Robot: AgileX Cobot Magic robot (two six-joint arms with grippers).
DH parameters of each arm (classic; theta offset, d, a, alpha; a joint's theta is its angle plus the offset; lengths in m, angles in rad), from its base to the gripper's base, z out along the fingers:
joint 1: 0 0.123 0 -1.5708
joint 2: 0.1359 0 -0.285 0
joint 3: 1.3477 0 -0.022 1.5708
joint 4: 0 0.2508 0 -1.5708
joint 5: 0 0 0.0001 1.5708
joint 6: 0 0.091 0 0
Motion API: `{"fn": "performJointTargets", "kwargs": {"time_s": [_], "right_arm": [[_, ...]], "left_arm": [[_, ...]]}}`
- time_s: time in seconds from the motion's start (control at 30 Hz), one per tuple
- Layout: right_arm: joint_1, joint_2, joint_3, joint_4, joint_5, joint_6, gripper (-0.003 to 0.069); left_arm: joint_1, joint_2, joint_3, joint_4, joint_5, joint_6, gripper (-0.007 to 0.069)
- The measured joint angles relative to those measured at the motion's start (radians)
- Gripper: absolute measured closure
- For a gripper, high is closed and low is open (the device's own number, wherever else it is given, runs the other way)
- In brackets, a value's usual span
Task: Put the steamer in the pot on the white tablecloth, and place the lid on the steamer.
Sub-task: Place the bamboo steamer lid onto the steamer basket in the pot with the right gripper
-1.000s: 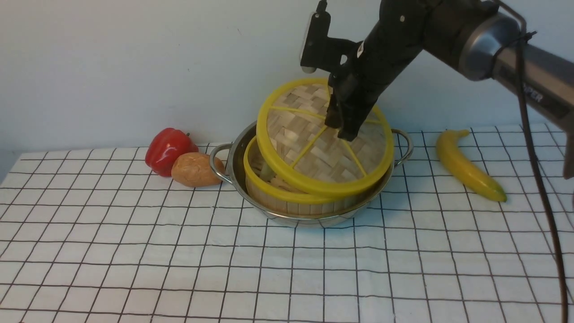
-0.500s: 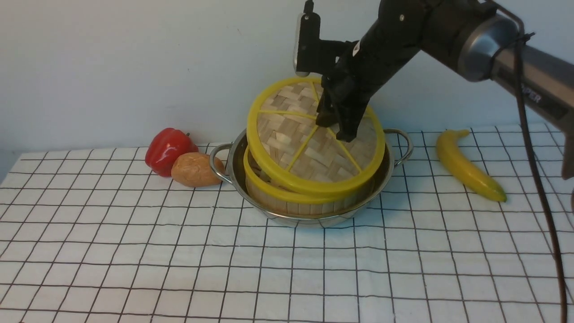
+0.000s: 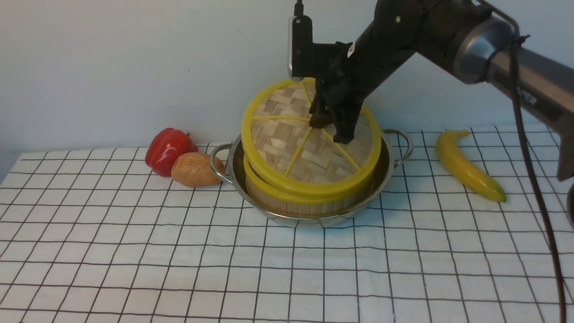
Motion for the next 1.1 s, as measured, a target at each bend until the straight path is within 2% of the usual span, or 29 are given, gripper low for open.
{"fn": "performJointTargets", "kwargs": {"time_s": [1.1], "right_arm": [[0.002, 0.024, 0.000, -0.021, -0.019, -0.126, 0.0512]], "left_arm": [[0.000, 0.000, 0.000, 0.000, 0.000, 0.000, 0.0382]]}}
